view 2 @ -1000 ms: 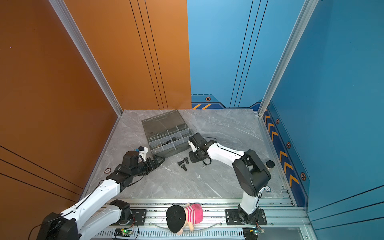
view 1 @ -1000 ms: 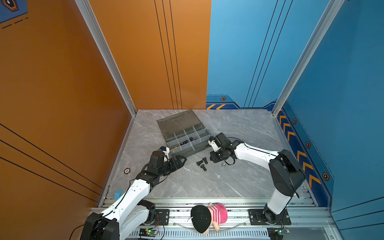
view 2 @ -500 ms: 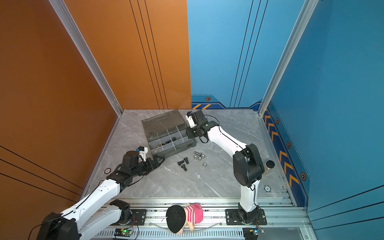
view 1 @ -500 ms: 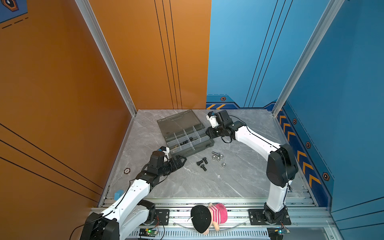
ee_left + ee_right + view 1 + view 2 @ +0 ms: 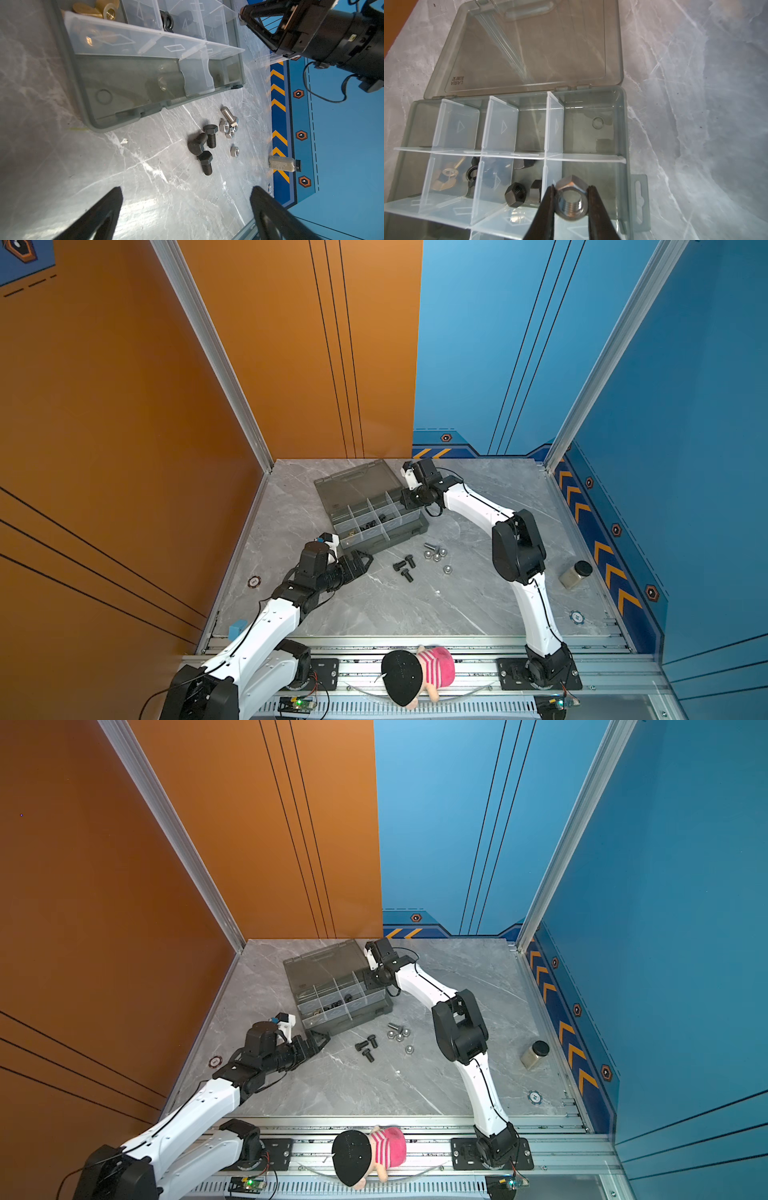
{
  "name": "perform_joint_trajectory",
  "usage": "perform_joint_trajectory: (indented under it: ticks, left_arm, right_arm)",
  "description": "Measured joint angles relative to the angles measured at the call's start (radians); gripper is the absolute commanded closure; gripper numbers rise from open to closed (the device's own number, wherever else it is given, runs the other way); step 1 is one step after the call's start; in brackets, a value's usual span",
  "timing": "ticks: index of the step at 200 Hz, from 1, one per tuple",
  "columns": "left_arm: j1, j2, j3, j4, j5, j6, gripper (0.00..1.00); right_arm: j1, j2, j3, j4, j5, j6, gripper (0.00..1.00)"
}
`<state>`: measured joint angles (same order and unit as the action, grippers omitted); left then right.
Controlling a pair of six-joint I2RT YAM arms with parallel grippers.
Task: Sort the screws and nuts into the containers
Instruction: 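Lift the silver hex nut and carry it over the box compartments, then open the right gripper to drop the silver hex nut into a compartment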
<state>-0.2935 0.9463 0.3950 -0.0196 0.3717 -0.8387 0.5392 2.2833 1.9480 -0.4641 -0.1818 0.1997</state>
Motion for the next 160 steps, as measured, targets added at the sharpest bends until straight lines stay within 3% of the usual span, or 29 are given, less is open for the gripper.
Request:
perform_joint_trajectory:
  ticks: [63,160]
  left_arm:
    - [0.000,-0.005,0.000,0.000,0.000,0.000,0.02]
    - [0.000,-0.006,0.000,0.001,0.000,0.000,0.02]
  right_arm:
    - [0.000,0.004,0.011,-0.008,0.003,0.006,0.67]
    - [-0.003,-0.005,0.001,-0.044,0.003,0.002,0.61]
